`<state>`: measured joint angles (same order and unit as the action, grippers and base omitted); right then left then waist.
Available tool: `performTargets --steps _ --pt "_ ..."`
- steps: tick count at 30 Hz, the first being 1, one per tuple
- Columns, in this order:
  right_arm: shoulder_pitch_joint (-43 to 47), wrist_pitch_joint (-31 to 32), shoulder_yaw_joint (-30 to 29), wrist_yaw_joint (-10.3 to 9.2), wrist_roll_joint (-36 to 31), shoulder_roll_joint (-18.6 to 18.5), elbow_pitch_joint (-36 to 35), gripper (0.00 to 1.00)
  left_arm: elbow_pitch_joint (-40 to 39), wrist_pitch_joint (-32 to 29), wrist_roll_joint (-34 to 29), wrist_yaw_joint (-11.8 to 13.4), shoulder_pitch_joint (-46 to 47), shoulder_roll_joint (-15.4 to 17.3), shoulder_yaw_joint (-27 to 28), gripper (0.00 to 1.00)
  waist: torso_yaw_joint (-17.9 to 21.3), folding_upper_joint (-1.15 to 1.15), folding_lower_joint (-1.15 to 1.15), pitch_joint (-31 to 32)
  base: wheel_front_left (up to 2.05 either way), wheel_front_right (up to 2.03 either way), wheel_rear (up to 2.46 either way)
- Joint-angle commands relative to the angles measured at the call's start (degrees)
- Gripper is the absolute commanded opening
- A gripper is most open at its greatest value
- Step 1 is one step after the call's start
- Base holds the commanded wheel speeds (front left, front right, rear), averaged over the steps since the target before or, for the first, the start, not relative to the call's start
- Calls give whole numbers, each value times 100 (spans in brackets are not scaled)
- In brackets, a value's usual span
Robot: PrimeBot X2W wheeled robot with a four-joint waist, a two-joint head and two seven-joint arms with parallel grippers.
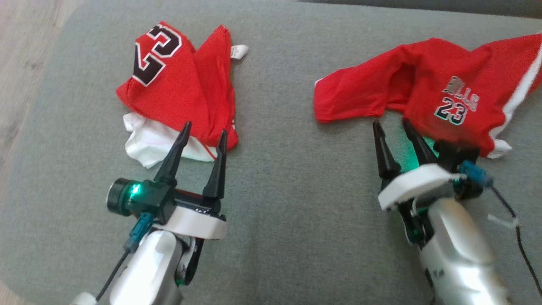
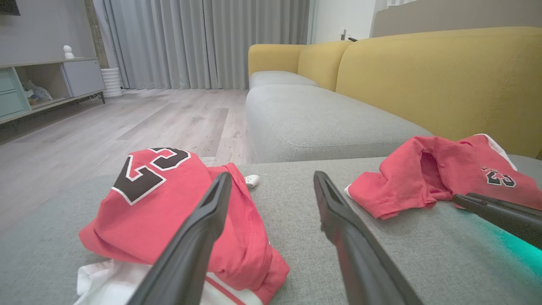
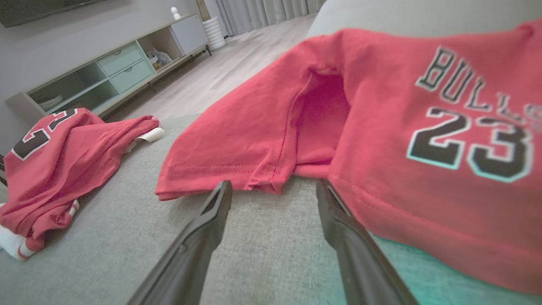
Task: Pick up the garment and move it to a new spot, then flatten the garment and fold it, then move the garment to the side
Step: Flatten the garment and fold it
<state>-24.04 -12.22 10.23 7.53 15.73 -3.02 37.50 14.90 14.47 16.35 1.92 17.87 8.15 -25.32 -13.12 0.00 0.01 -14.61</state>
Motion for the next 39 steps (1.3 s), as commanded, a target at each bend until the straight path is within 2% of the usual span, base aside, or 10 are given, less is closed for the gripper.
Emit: performTargets --steps 1,8,15,16,17,23,27,33,39 --pt "-292 -9 155 -4 228 14 24 100 -125 52 -65 -44 223 4 257 100 -93 0 -1 -100 0 0 0" --pt "-1050 -65 483 -4 996 14 1067 100 -28 52 -237 -215 276 -205 387 100 -253 0 -1 -267 0 0 0" --pt "-1410 -92 1065 -4 1445 14 1691 98 56 52 -380 -334 324 -325 539 100 -272 0 -1 -335 0 0 0" --pt "-1441 -101 1146 -4 1510 14 1740 37 70 52 -400 -347 331 -340 549 100 -267 0 -1 -336 0 0 0" --pt "-1466 -116 1250 -4 1568 14 1755 0 82 52 -419 -359 337 -354 561 100 -255 0 -1 -331 0 0 0" --pt "-1369 -244 1604 -4 1897 14 1656 0 177 52 -517 -414 242 -383 693 100 -40 0 -1 -102 0 0 0" --pt "-1113 -272 1587 -4 1973 14 1399 0 220 52 -566 -434 101 -348 828 100 248 0 -1 175 0 0 0" --pt "-478 -276 825 -4 1473 -1 830 0 229 52 -618 -455 -178 -325 986 100 795 0 -1 644 0 0 0" --pt "16 -220 -246 -4 564 -340 590 0 216 52 -659 -486 -375 -364 1029 100 1235 0 -1 953 0 0 0"
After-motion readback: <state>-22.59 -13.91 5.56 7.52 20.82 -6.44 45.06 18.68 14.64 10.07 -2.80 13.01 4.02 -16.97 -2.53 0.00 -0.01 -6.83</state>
